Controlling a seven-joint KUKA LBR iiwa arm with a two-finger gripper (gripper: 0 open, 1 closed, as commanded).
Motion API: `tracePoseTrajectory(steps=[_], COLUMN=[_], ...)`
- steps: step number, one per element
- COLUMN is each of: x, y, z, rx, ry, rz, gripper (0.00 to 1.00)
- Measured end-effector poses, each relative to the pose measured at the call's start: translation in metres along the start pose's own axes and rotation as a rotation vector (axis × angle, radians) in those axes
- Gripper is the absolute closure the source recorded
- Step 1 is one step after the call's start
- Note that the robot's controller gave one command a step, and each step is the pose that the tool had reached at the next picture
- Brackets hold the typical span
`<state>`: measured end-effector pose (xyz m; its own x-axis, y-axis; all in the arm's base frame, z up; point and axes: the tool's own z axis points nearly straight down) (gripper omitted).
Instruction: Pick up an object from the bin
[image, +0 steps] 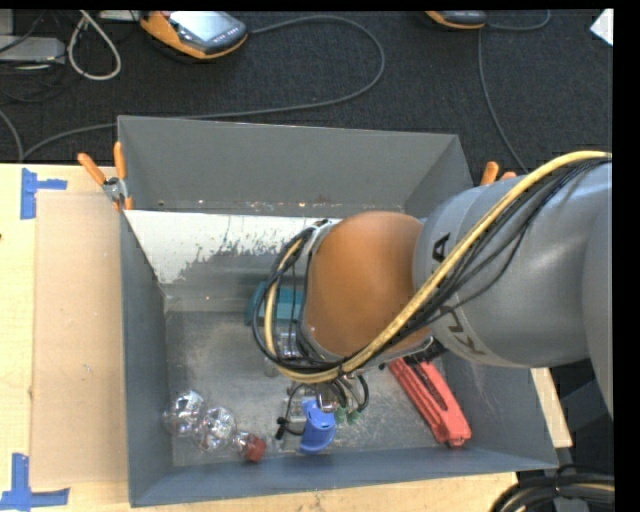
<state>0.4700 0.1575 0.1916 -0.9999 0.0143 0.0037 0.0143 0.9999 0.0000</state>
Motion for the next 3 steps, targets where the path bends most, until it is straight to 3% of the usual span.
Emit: tracePoseTrajectory(steps=[1, 2, 3], x=[0.000, -0.006, -0.005], y=[0.000, 0.009, 0.020], z=[0.000, 0.016, 0.049], rx=[0.000, -0.002, 0.001], ry=[0.000, -0.011, 0.001], rz=[0.000, -0.019, -0.098], gripper=[0.00, 0.00, 0.00])
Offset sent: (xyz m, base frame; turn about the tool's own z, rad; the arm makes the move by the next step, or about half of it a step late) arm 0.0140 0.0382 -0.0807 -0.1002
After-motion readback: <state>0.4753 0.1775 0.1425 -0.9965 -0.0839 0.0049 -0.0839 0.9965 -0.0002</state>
